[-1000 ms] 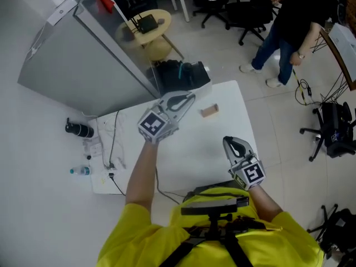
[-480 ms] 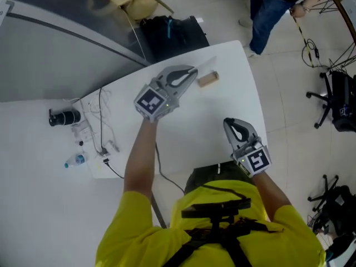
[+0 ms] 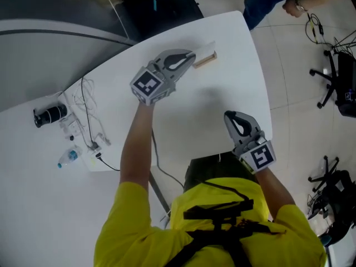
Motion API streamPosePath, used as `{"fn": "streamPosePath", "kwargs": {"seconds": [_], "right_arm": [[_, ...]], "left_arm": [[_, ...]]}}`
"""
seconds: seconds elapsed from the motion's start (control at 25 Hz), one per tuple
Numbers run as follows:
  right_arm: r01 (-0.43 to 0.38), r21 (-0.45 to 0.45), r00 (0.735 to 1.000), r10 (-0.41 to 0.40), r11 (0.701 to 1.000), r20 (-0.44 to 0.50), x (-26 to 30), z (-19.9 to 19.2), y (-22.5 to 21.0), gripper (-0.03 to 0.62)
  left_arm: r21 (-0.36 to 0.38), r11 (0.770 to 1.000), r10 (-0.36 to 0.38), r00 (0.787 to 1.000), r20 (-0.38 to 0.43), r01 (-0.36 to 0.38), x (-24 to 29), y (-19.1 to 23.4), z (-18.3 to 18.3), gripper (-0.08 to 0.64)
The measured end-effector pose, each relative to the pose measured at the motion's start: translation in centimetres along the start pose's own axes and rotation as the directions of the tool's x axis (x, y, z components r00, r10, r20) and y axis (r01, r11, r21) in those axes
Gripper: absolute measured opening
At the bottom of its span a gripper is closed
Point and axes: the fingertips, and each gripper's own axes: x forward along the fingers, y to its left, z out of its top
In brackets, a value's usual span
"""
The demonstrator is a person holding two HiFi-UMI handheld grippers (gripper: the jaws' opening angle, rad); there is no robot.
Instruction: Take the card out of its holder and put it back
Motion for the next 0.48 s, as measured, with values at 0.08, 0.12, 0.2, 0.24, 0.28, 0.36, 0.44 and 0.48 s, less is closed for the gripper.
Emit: {"fn": "streamPosePath", "kwargs": {"seconds": [0.08, 0.12, 0.2, 0.24, 0.28, 0.36, 0.44, 0.48], "right_arm": [[-0.004, 0.001, 1.0, 0.004, 1.0, -0.012, 0.3, -0.4, -0.1, 0.007], [-0.008, 0.0, 1.0, 0.008, 1.0, -0.015, 0.5, -0.5, -0.2, 0.008], [-0.013, 0.003, 1.0, 0.013, 1.0, -0.018, 0.8, -0.7, -0.2, 0.007], [-0.014, 0.006, 1.0, 0.014, 1.0, -0.021, 0.8, -0.8, -0.2, 0.007], [-0.014, 0.009, 1.0, 0.015, 1.0, -0.024, 0.8, -0.9, -0.2, 0.007], [-0.015, 0.013, 0.999, 0.016, 1.0, -0.029, 0.9, -1.1, -0.1, 0.007], [-0.019, 0.013, 0.999, 0.02, 1.0, -0.028, 1.0, -1.3, -0.1, 0.007], [-0.021, 0.012, 0.999, 0.022, 1.0, -0.027, 1.0, -1.3, 0.0, 0.008]], "left_arm": [[-0.018, 1.0, -0.008, 1.0, -0.001, 0.008, 0.0, 0.2, -0.6, 0.02], [-0.023, 1.0, -0.01, 1.0, -0.002, 0.01, 0.0, 0.4, -0.7, 0.02], [-0.027, 1.0, -0.006, 1.0, 0.003, 0.006, 0.0, 0.7, -0.8, 0.02], [-0.031, 1.0, -0.003, 1.0, 0.006, 0.003, 0.0, 0.9, -0.8, 0.02], [-0.036, 0.999, 0.001, 1.0, 0.008, 0.0, -0.1, 1.0, -0.9, 0.02], [-0.044, 0.999, 0.003, 1.0, 0.011, -0.003, -0.4, 1.0, -1.2, 0.02], [-0.04, 0.999, -0.002, 1.0, 0.011, 0.003, -0.5, 0.8, -1.4, 0.02], [-0.036, 0.999, -0.007, 1.0, 0.007, 0.007, -0.5, 0.7, -1.4, 0.02]]}}
